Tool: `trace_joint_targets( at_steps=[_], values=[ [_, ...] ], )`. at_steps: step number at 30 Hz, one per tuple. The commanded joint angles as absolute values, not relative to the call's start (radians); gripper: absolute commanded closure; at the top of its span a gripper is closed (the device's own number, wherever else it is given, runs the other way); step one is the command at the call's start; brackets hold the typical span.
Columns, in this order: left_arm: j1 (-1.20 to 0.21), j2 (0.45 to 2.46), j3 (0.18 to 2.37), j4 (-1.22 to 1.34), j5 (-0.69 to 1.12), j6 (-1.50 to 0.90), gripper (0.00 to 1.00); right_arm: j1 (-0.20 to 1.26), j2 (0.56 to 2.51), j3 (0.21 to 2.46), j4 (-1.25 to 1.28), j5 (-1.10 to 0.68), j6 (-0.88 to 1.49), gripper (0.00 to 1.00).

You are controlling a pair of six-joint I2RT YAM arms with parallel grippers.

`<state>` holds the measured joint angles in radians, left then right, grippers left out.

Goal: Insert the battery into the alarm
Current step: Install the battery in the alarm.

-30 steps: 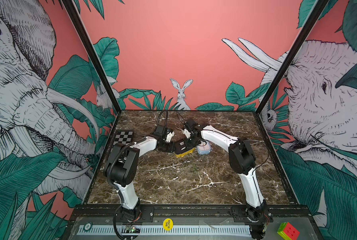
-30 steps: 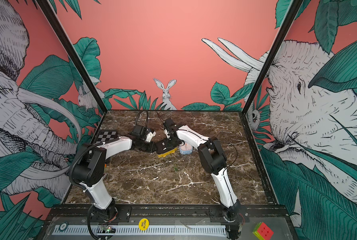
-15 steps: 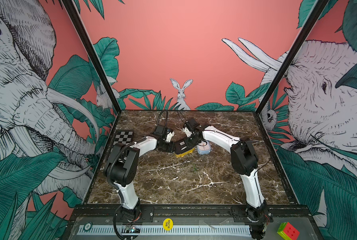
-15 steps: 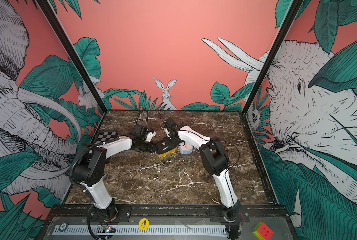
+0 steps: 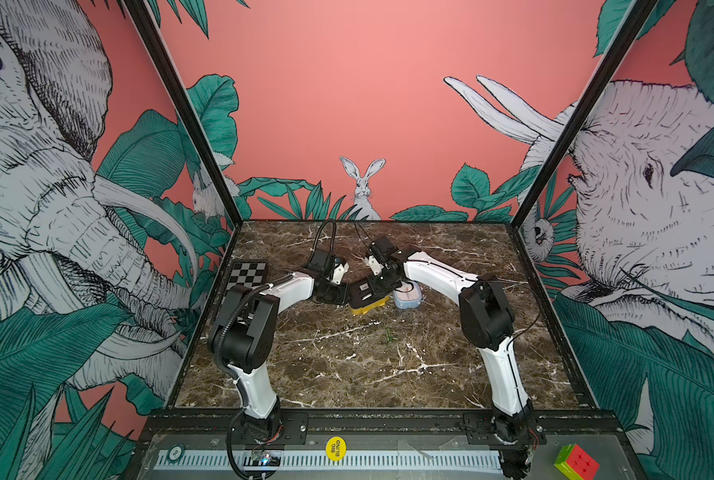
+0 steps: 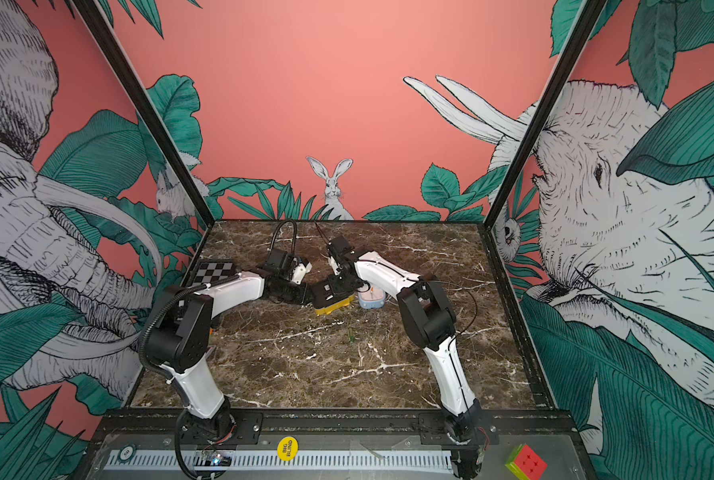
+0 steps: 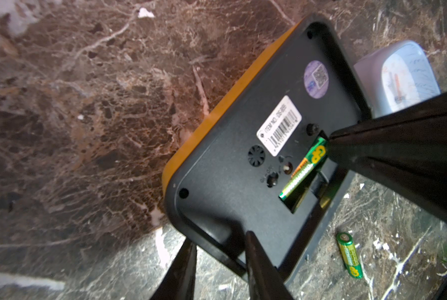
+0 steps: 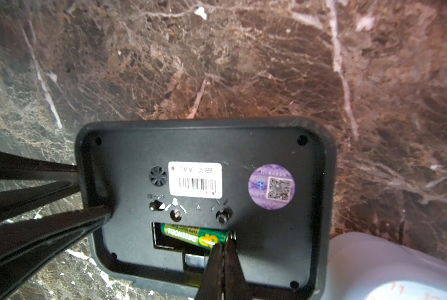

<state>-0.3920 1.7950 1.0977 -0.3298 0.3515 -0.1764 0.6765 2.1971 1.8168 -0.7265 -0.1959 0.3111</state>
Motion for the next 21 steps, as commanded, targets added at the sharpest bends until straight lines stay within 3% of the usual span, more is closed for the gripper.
trace_joint_targets(
  at_steps=[1,21],
  values=[
    [-0.397,1.864,1.069,-0.388,0.265,-0.171,0.67,0.675,2.233,1.841,-0.754,-0.200,0.315,0.96],
    [-0.397,1.872,1.073,-0.383,0.269,-0.177,0.67,0.708,2.351,1.917,-0.862,-0.300,0.357,1.00]
  ],
)
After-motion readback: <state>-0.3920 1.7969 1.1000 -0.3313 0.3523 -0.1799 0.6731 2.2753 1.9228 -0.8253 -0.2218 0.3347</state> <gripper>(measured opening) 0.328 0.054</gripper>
